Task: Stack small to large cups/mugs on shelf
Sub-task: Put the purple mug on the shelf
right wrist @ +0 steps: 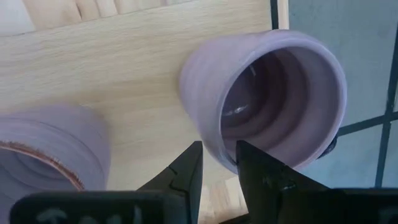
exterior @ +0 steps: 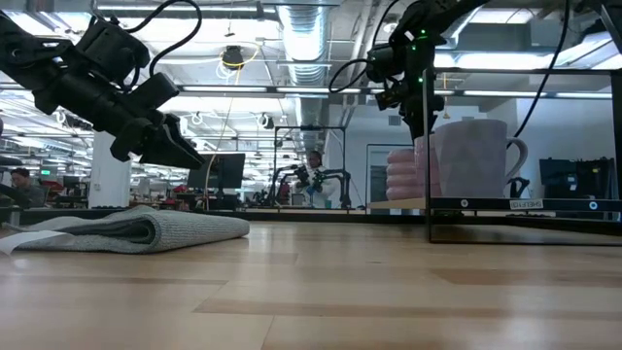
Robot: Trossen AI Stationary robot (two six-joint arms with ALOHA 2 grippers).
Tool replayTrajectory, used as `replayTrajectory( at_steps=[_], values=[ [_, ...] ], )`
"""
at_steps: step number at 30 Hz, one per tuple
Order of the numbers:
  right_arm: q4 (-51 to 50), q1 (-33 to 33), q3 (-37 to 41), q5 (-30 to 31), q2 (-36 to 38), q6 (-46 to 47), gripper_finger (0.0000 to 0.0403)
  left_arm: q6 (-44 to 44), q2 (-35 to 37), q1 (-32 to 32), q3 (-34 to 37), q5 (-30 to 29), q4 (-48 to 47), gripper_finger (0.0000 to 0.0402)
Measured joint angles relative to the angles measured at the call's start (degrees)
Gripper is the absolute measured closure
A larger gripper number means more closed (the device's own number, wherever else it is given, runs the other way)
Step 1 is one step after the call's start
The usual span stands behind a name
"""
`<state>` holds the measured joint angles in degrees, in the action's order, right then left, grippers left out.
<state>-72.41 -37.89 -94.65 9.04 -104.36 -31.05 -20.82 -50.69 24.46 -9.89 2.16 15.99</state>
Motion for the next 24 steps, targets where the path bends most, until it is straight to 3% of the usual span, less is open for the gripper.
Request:
replayTrajectory(
  at_steps=[5,16,24],
  values=[
    [-1.18,0.10,0.00,-0.02,0.00,0.04,0.0294,0.04,-0.01,0.00,0.00,-0.01,0.00,0.0212],
    [-4.07,0.76,-0.04,0.06,0.02,1.01,0.0365,0.06,0.01,-0.02,0.00,-0.01,0.17,0.0212],
    [-3.77,0.74,-0.07,0.17,0.13,0.69,0.0385,0.07,-0.01,0.00,0.00,-0.01,0.17,0.0212]
  ],
)
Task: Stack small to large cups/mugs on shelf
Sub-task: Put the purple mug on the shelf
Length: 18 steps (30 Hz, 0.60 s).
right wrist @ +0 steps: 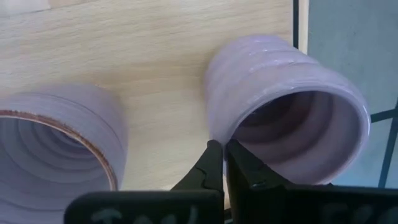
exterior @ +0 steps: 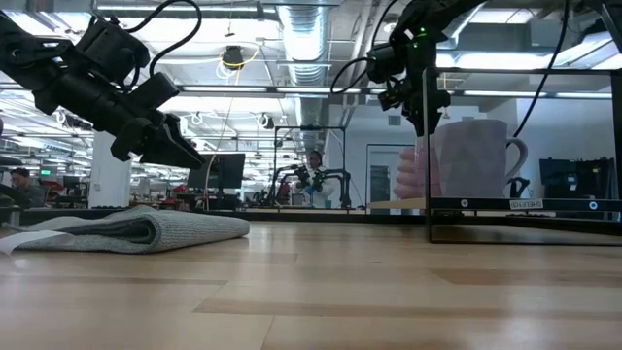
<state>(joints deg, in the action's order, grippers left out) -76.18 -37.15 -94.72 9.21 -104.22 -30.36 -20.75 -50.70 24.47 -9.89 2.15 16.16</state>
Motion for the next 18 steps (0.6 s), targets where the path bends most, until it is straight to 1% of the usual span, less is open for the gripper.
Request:
replayTrajectory(
  at_steps=[7,14,18],
  values=[
    [-0.42,0.00,-0.31,1.58,0.03,-0.10,0.0389,0.00,0.00,0.00,0.00,0.00,0.00,0.0212],
    [-4.41,0.69,-5.42,1.55,0.00,-0.04,0.0399,-0.01,0.00,0.00,0.00,-1.10,0.02,0.0212],
    [-4.67,1.41,-6.84,1.58,0.04,0.56,0.0398,-0.01,0.00,0.00,0.00,-1.36,0.02,0.0212]
  ],
)
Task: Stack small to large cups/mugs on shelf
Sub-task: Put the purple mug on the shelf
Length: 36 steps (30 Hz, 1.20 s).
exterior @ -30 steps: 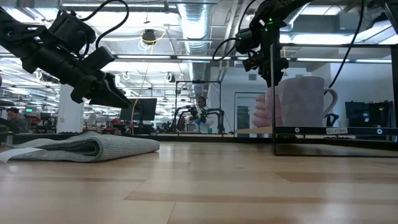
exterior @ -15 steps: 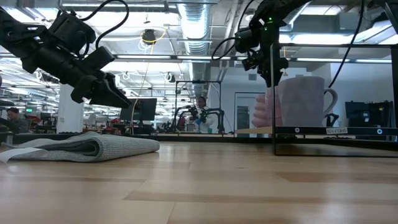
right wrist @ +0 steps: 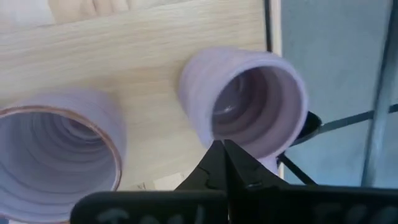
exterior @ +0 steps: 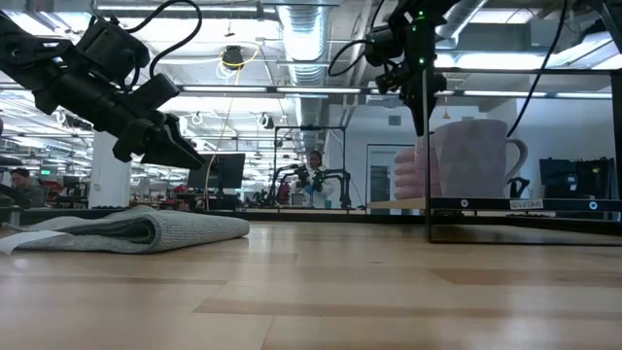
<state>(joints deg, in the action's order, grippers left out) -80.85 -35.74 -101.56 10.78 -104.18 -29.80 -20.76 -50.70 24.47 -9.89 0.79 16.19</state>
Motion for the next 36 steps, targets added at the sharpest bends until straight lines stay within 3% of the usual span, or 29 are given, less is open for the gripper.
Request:
replayTrajectory(
  at_steps=[10,25,36],
  values=[
    [5.82,-1.72,0.44,2.77,-0.07,3.03,0.0398,-0.01,0.01,0.00,0.00,0.01,-0.16,0.0212],
    [7.16,-1.42,7.16,2.40,-0.20,5.83,0.0395,-0.01,0.00,0.00,0.00,0.03,-1.19,0.0212],
    [7.40,-1.01,7.54,-0.53,-0.20,4.91,0.0395,-0.01,0.01,-0.01,0.00,0.03,-1.36,0.0212]
  ],
)
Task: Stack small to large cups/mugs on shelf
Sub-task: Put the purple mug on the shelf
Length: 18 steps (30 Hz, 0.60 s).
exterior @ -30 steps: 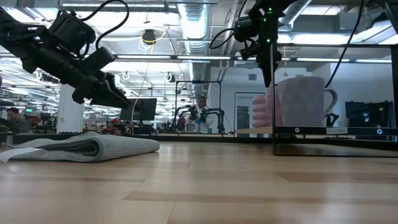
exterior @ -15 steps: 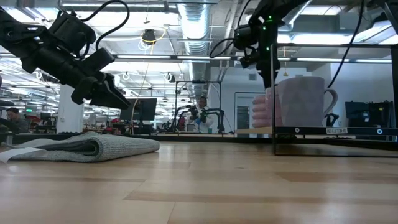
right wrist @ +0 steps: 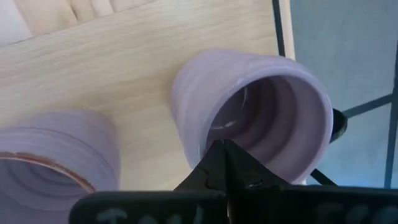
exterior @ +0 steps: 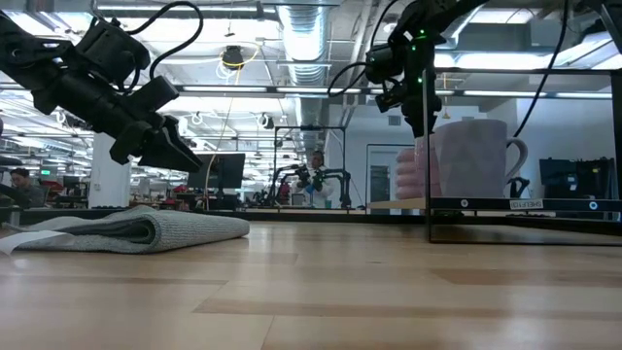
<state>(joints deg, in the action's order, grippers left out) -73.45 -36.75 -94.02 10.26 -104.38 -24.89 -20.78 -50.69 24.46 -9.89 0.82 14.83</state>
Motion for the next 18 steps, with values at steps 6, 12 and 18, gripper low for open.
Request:
replayTrajectory(
  at_steps=[6,12,18],
  values=[
    [-1.42,0.69,0.02,-0.02,0.00,-0.17,0.0395,0.00,0.01,-0.02,0.00,-0.02,-0.02,0.0212],
    [1.78,0.76,0.02,0.12,0.02,-2.07,0.0395,0.03,-0.01,-0.02,0.00,-0.04,0.00,0.0212],
    [2.10,0.78,0.02,-0.80,0.02,-2.19,0.0395,0.31,-0.01,0.01,0.00,-0.09,0.00,0.0212]
  ],
)
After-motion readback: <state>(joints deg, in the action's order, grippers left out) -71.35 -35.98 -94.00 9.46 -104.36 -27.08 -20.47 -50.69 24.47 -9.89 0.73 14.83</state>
